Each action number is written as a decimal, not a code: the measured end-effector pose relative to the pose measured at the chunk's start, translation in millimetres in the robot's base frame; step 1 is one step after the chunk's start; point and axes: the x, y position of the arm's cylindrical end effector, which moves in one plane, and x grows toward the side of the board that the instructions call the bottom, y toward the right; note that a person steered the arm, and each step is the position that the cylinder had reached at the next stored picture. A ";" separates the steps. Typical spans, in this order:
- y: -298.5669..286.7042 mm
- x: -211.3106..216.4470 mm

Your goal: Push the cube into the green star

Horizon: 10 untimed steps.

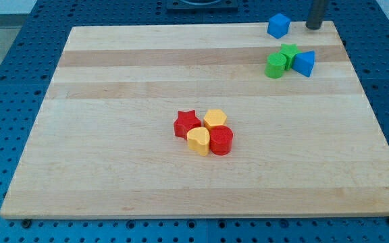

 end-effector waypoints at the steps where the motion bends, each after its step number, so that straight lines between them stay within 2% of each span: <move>1: -0.5 -7.7; 2: -10.3 -7.2; 6: -128.7 -6.8; 7: -142.6 -6.7; 10: -108.2 10.7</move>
